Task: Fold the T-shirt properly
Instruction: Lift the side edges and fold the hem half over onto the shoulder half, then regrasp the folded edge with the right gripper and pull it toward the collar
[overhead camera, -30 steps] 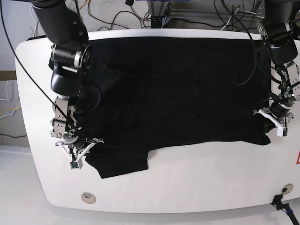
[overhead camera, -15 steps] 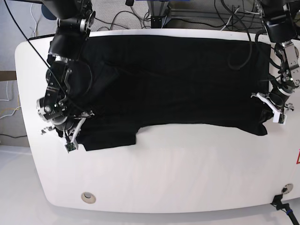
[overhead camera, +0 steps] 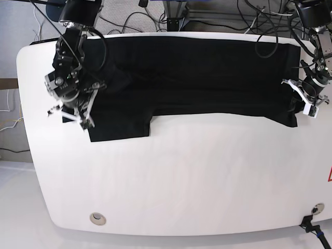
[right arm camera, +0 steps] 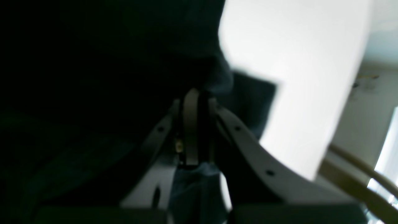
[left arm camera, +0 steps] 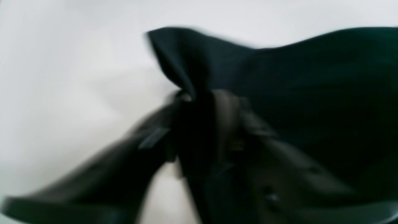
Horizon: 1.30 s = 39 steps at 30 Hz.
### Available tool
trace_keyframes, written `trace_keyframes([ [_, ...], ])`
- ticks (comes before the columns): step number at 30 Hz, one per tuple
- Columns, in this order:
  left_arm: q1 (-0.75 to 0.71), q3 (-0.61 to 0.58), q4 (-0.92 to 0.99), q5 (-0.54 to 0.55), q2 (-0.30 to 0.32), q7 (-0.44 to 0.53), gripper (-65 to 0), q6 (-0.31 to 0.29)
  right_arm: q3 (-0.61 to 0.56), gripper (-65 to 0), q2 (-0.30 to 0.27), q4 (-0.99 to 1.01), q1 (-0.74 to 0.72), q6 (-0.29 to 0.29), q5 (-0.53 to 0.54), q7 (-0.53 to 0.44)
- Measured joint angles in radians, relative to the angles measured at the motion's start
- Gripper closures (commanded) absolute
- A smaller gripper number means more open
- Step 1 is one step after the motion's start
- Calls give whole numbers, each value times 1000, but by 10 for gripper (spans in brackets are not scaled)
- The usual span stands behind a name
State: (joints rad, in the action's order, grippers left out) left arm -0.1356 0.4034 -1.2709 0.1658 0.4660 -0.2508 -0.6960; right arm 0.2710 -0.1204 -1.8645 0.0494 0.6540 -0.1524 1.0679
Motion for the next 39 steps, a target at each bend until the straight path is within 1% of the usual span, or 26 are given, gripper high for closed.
trace_keyframes([
  [1,-3,2,2,0,5,-18,-336,0,-1,-167,8,0,18,-1,-2,0],
  [3,-3,2,13,0,4,-77,-344,-1,-1,-303,26,16,38,-1,-1,-2],
  [4,-2,-2,24,-1,5,-101,-345,-2,-1,-355,28,35,43,0,-1,-2],
  [6,-3,-6,32,-8,16,-113,-345,-8,0,-412,28,60,49,0,-1,2],
  [7,-2,-5,30,-8,22,-116,-345,-8,0,-422,28,60,48,1,-1,2],
  [9,-5,16,-4,-14,21,-129,-345,-5,1,-427,23,34,49,1,-2,2],
  [11,-8,73,-87,-8,11,-121,-345,-12,3,-427,13,-27,40,0,-2,6],
  [13,3,121,-140,-2,18,-106,-345,-5,-5,-427,-25,-64,7,0,3,-10],
  [15,8,147,-151,13,23,-105,-345,-1,1,-427,-29,-58,-47,0,-16,14],
  [18,-5,159,-159,67,13,-128,-345,-4,-2,-427,-21,-25,-129,1,8,-16],
  [20,-5,155,-183,84,9,-128,-345,-4,-3,-427,-13,60,-189,4,18,-11],
  [21,1,151,-193,87,8,-122,-345,-5,0,-427,-2,101,-219,5,1,-32],
  [23,3,150,-203,94,-16,-108,-345,-1,10,-427,20,202,-278,-4,-6,-111],
  [24,-3,148,-202,89,-32,-116,-345,-1,8,-427,23,270,-307,-6,4,-152],
  [26,-24,143,-196,80,-49,-130,-345,-7,7,-426,40,396,-354,-2,2,-177],
  [27,-34,141,-195,83,-48,-127,-345,-11,27,-426,46,439,-372,4,2,-207],
  [28,-45,142,-196,86,-43,-124,-345,-9,51,-426,45,489,-389,-5,18,-245],
  [30,-53,148,-196,82,-39,-127,-345,0,97,-426,38,588,-415,-11,-17,-280],
  [31,-53,148,-195,83,-40,-126,-345,0,116,-426,33,640,-417,-20,-15,-302],
  [33,-50,145,-195,83,-42,-122,-345,-4,154,-426,32,685,-409,-7,-1,-340],
  [35,-51,145,-194,83,-42,-124,-345,-4,171,-426,31,720,-409,-9,-3,-363],
  [37,-53,146,-192,83,-41,-123,-345,-2,171,-426,13,758,-414,-6,3,-386],
  [39,-51,145,-192,83,-42,-124,-345,-2,175,-426,7,780,-412,-8,-1,-415],
])
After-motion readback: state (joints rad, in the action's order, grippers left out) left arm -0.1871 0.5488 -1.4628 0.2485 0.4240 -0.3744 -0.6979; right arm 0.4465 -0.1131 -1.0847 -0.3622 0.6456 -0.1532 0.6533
